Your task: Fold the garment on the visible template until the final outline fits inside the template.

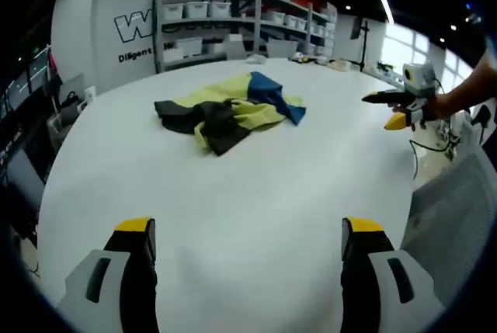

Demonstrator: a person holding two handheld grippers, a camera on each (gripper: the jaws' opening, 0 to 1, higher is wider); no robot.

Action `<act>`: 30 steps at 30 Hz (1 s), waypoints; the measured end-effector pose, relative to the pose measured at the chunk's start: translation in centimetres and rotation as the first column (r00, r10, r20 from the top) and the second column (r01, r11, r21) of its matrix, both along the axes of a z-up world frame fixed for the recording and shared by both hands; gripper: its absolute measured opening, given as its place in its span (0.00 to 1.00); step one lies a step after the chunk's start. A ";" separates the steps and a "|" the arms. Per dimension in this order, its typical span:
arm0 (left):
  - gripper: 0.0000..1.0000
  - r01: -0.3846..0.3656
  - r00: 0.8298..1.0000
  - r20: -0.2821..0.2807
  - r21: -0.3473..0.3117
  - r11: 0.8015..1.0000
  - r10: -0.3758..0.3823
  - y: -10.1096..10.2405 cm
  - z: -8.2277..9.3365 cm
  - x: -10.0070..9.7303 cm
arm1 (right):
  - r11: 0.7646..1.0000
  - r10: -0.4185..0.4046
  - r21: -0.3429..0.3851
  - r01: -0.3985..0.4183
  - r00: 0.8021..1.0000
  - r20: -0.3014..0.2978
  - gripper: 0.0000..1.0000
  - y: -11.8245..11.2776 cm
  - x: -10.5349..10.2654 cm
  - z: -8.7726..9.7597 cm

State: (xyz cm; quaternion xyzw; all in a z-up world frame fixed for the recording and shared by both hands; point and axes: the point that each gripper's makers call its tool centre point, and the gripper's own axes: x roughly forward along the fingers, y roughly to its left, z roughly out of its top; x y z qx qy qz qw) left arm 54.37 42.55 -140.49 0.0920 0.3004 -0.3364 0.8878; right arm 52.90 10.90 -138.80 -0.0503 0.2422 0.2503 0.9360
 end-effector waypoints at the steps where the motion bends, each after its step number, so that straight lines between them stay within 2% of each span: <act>1: 0.95 0.003 1.000 0.000 0.002 1.000 -0.003 0.0 0.0 0.0 | 1.000 -0.002 0.002 0.002 1.000 0.004 0.99 -0.1 0.0 0.1; 7: 0.94 0.002 1.000 0.008 -0.002 1.000 -0.002 -0.1 0.5 0.2 | 1.000 -0.021 0.012 0.021 1.000 -0.002 0.99 -0.4 0.1 0.0; 15: 0.94 0.002 1.000 0.016 -0.001 1.000 -0.002 0.0 0.6 0.5 | 1.000 0.003 0.002 -0.003 1.000 -0.009 0.99 -0.1 -0.1 -0.2; 30: 0.94 0.023 0.999 0.023 0.004 1.000 -0.023 -0.3 1.0 0.4 | 1.000 0.024 0.020 -0.024 1.000 0.007 0.99 0.4 0.6 1.2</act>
